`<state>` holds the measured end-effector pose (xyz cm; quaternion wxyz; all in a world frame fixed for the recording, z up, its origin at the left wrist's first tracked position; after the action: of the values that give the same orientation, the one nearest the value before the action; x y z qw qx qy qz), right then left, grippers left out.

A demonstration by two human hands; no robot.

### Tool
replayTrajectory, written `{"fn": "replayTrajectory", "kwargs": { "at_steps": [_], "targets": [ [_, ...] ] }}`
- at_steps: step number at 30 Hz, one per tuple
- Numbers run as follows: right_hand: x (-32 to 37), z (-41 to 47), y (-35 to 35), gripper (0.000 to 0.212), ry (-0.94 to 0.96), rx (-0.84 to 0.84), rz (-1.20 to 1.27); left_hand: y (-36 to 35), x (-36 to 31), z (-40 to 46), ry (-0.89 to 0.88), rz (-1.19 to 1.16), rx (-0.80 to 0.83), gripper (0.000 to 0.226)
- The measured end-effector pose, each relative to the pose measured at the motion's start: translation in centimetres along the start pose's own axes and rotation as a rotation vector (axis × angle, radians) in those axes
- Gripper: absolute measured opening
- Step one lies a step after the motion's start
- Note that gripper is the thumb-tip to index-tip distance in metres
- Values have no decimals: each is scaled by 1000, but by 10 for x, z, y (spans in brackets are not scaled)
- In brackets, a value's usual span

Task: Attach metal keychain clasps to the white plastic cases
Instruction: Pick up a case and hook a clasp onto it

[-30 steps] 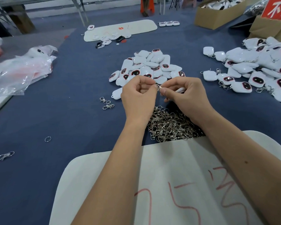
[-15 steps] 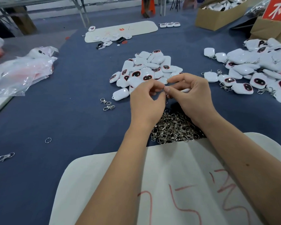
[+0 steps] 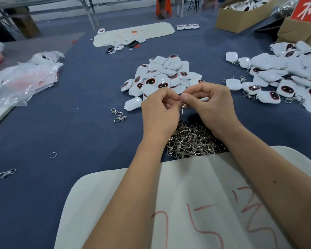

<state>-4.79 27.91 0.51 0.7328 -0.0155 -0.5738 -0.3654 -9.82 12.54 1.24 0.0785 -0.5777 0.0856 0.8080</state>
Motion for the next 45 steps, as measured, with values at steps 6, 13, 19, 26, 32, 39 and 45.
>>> {"fn": "replayTrajectory", "kwargs": {
  "at_steps": [6,13,19,26,32,39,45],
  "targets": [
    [3,0,-4,9,10,84,90,1,1,0,2,29,-20,21],
    [2,-1,-6,14,57,89,7,1,4,0,-15,114,3,13],
    [1,-2,-2,18,42,15,-37,-2,-6,-2,-142,177,58,14],
    [11,-6,2,14,85,-47,-156,1,-11,-3,-189,249,29,9],
    [12,-6,4,12,88,-69,-171,-6,-2,-1,-115,260,88,10],
    [14,-4,1,8,98,13,-87,-4,-6,0,-69,39,60,16],
    [13,-3,0,15,90,53,-13,-5,1,1,36,-127,87,16]
  ]
}}
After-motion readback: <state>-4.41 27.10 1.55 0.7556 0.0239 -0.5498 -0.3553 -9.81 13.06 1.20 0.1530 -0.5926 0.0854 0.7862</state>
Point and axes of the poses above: each hand's wrist, its own z-axis towards the middle knuckle, its own y-axis out of the back of the hand, x = y × z, the point moved 7 cm from there along z, towards the middle knuckle, and after that the axes turned 15 degrees about -z, right-handed, at the moved point
